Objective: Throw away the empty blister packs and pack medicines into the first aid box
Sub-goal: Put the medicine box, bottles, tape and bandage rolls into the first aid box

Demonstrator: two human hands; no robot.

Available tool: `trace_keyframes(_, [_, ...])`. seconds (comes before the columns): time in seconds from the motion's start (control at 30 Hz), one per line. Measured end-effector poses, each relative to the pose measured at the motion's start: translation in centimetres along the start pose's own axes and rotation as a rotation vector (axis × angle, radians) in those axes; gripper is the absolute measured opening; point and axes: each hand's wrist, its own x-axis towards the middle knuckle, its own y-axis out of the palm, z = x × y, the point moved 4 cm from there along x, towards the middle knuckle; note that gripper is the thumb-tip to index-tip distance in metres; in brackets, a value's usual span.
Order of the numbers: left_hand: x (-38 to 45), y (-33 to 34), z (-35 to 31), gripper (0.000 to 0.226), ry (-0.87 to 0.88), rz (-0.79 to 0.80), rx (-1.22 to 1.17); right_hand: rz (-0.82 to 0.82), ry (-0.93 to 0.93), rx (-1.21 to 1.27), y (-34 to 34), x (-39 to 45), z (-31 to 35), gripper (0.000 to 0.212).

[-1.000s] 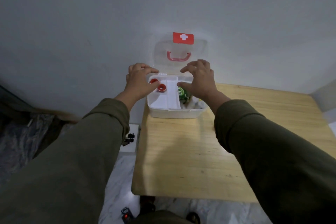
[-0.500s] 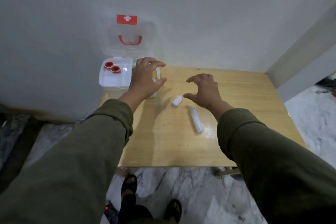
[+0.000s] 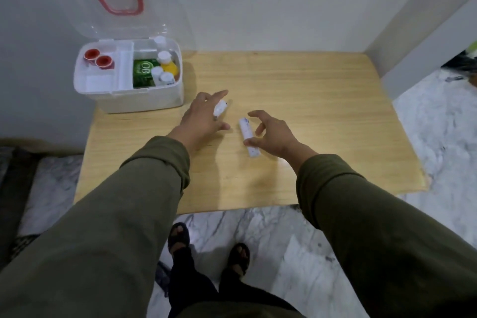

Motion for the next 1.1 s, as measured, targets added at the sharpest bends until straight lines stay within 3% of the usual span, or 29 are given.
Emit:
trace_keyframes(0.3, [1.6, 1.2, 0.1, 0.069, -0.058, 0.081, 0.08, 0.117, -0.005, 0.025, 0.9, 1.4, -0.2, 0.08])
trace_keyframes(0.63, [0.0, 1.2, 0.4, 0.06, -0.085, 0.081, 0.031, 0.16, 0.019, -0.021, 0.5, 1.2, -0.3, 0.069])
trace_keyframes(1.1, [-5.8, -11.1, -1.7, 0.063, -0.002, -0.07, 0.045, 0.022, -0.14, -0.043, -4.8, 0.6, 9.6, 0.068])
